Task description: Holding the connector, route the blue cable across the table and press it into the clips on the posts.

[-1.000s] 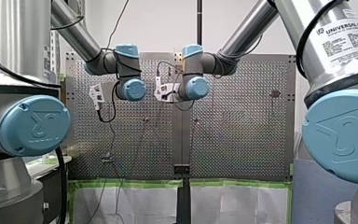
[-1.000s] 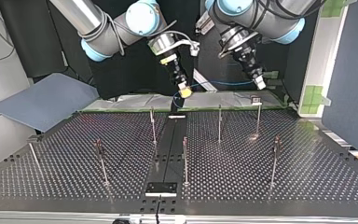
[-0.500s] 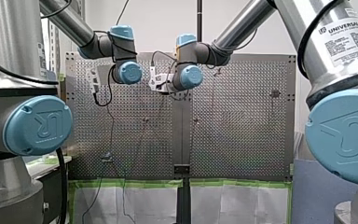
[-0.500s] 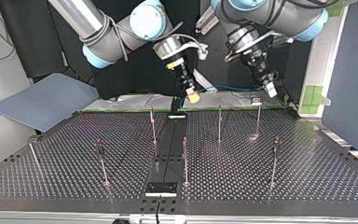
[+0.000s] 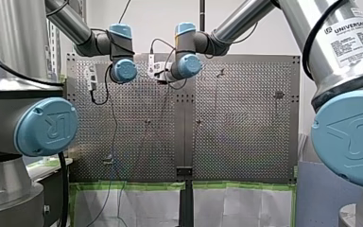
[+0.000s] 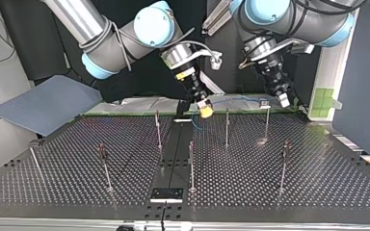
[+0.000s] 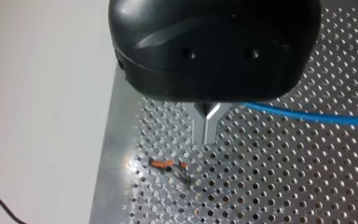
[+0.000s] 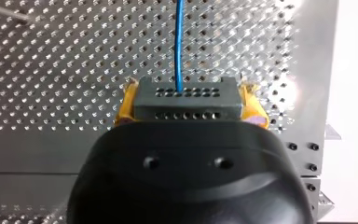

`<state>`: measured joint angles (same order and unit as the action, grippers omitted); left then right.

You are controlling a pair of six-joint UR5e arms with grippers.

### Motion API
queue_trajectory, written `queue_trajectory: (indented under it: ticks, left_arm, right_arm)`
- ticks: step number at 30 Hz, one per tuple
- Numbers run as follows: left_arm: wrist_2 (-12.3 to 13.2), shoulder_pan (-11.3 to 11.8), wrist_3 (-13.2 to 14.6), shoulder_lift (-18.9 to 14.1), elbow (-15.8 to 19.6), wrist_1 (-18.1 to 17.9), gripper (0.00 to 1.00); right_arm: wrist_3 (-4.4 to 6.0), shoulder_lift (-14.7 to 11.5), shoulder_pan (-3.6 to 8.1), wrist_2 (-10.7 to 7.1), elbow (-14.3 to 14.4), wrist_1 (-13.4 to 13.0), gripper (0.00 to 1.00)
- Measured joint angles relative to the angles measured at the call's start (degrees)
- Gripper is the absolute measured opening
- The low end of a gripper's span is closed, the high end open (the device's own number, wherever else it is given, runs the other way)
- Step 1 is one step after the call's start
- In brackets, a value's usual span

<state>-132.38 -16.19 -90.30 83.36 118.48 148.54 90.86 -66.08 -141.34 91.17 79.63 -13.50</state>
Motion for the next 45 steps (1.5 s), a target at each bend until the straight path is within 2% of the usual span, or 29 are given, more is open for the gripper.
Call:
queue_trajectory:
  ticks: [6,11,23,27,37,45]
  left_arm:
    - [2.97,2.95,-0.68,0.12,-1.33,2.96,0.0]
    - [5.69,5.44,-1.58,1.01,-3.04,4.54,0.0]
    - [11.52,7.63,-4.22,3.44,-6.18,4.73,0.0]
    - [12.64,8.15,-4.78,3.78,-7.44,4.79,0.0]
    - [13.51,9.82,-5.28,3.86,-8.57,5.02,0.0]
    - [16.61,11.69,-5.48,4.03,-8.9,3.59,0.0]
  right_arm:
    - [-0.28,2.54,-0.03,-0.39,-3.18,2.07,0.0]
    - [-0.18,4.35,-0.02,-1.03,-5.45,2.65,0.0]
    - [0.03,5.74,0.22,-1.75,-11.11,5.13,0.0]
    - [0.09,6.32,0.36,-2.49,-13.35,6.06,0.0]
    - [0.33,8.28,0.86,-3.75,-18.19,6.48,0.0]
    - [0.38,10.85,1.07,-4.71,-21.97,6.5,0.0]
